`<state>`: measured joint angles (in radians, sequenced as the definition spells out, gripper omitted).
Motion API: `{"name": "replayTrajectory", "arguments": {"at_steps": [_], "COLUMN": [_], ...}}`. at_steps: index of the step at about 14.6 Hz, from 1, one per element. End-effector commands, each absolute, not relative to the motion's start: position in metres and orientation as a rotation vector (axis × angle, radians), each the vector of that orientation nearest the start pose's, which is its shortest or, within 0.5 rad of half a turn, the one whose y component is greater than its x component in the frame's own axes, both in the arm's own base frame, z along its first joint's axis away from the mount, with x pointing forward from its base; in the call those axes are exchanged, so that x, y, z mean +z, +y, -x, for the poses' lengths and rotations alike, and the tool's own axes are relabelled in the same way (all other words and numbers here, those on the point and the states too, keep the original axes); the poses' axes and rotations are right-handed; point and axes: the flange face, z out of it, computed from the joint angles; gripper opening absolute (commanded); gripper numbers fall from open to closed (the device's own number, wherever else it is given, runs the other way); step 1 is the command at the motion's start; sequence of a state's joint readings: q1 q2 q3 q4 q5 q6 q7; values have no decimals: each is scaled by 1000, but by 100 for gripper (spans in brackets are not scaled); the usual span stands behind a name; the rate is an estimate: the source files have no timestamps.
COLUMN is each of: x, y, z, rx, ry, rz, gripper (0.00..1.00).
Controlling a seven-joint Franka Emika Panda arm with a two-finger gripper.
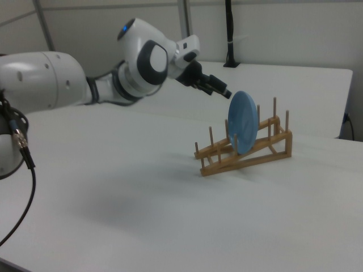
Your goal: Place plate in plate rack
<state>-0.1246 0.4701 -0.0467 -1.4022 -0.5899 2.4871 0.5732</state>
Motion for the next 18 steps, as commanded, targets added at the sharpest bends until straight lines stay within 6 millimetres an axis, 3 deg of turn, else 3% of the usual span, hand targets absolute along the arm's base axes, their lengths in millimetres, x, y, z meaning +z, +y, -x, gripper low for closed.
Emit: {"name": "replayTrajectory", "arguments": {"at_steps": [1,3,5,8,10,13,18], "x": [552,567,570,572,577,596,605], "y": [-78,-53,-30,-20,-18,-22,-40], "z": [-701,-677,-651,-610,-582,-552,-543], "rx": [-893,-604,-308,-59,7,34,74], "ry": [772,680,492,267,63,46,72], "rz": [3129,3124,3136,3158,3167,3163,3159], "gripper": [100,100,100,100,100,100,100]}}
